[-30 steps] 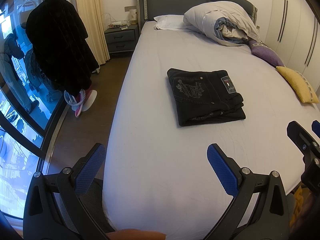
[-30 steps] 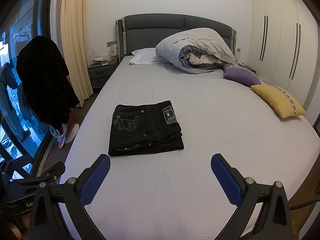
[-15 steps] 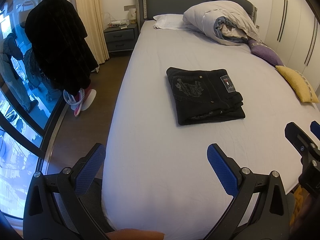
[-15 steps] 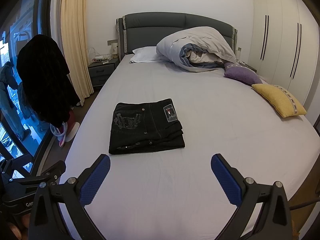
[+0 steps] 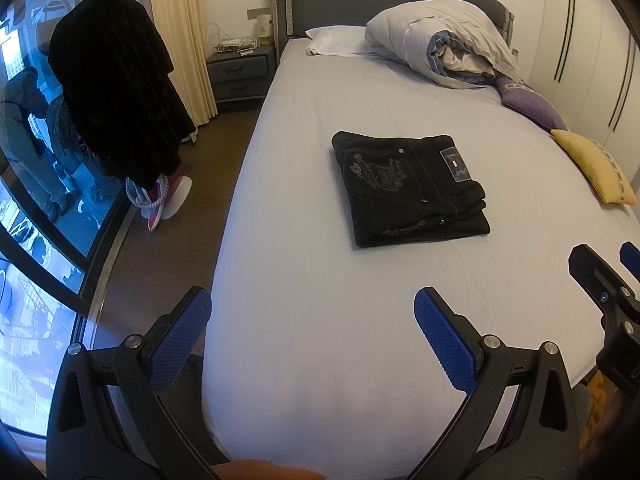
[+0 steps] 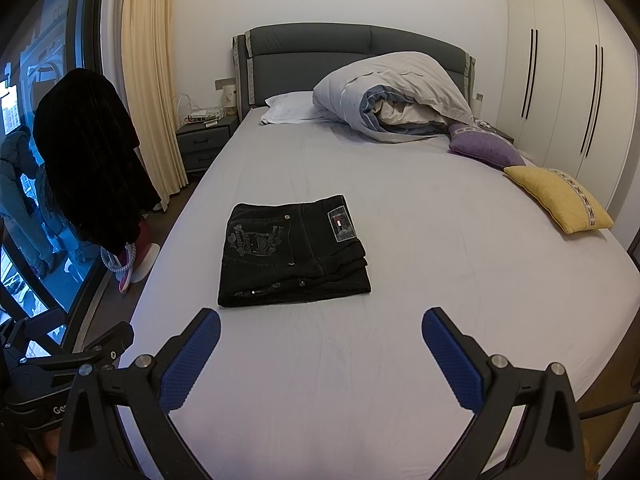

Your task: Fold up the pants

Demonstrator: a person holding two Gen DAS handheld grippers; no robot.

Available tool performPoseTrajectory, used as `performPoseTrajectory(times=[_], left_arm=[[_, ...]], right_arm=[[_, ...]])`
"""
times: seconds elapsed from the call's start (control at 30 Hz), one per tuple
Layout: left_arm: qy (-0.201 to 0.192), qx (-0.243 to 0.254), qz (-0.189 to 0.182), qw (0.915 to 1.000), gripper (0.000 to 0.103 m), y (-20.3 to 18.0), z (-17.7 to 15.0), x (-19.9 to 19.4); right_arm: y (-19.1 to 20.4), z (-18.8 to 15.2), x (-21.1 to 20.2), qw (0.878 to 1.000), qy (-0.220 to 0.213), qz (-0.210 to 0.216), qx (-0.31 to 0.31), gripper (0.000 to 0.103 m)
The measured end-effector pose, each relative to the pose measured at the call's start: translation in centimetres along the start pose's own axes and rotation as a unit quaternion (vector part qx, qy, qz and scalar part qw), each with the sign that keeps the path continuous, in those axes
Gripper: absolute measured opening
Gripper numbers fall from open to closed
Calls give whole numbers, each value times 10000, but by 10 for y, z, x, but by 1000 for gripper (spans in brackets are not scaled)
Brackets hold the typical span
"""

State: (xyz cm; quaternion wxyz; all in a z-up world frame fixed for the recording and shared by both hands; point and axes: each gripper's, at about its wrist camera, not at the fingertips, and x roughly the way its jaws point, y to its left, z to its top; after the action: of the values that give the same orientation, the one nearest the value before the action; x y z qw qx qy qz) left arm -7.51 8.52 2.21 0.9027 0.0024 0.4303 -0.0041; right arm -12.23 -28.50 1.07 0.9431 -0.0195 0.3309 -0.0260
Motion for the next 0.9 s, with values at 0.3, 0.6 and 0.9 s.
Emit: performPoseTrajectory(times=[0.3, 0.6, 0.9], left_arm=[[19, 12, -4, 10000, 103, 1, -1, 1], [42, 21, -13, 10000, 103, 3, -2, 1], [92, 45, -36, 9999, 103, 7, -2, 4]], right_arm=[[0, 0, -1, 10000, 12, 6, 0, 103], [-1, 0, -1, 10000, 18, 12, 2, 103], [-2, 1, -2, 10000, 24, 15, 4, 103]])
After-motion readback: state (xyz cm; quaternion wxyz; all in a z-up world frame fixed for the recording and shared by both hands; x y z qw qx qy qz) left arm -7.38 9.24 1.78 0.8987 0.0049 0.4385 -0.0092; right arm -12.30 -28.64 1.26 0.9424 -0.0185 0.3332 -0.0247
